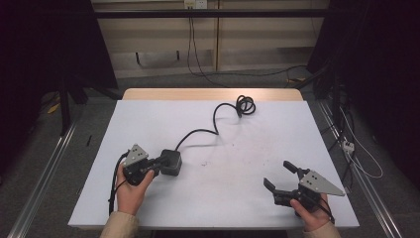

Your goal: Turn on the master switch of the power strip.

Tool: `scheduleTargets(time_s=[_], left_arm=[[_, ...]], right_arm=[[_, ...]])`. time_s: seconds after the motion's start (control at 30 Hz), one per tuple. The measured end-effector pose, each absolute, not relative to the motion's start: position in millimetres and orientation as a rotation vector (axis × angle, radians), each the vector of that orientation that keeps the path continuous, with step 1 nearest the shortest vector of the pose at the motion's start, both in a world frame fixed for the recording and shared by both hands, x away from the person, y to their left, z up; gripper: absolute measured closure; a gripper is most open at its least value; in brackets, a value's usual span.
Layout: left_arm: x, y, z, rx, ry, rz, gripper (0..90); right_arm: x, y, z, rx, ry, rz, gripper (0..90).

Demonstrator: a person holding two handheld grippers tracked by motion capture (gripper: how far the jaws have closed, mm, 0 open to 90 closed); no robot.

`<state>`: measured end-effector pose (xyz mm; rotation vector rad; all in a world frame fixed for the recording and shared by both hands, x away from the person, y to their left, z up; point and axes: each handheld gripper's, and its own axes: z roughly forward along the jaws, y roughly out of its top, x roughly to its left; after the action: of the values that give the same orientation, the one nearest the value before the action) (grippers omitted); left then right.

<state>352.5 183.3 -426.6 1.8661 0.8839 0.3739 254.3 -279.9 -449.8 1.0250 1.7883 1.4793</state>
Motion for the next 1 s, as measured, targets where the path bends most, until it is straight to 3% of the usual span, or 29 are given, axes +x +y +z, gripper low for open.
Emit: scheduleTargets(time_s=[0.13,0.3,0.53,1.0], left_arm=[[350,189,-421,1.797,0.889,0.369,69.7],[347,196,-419,1.773,0.907,0.35,46.3],[344,205,-416,1.768,0.911,0.344,28.4],[341,215,-420,1.778,0.894,0.335,11.6]], right_arm=[[256,-278,-450,1.02,1.795,1.482,8.4],[258,-275,-450,1.012,1.804,1.486,8.4],[260,-273,-450,1.009,1.809,1.492,8.4],[261,-272,-450,1.006,1.818,1.492,8.4]])
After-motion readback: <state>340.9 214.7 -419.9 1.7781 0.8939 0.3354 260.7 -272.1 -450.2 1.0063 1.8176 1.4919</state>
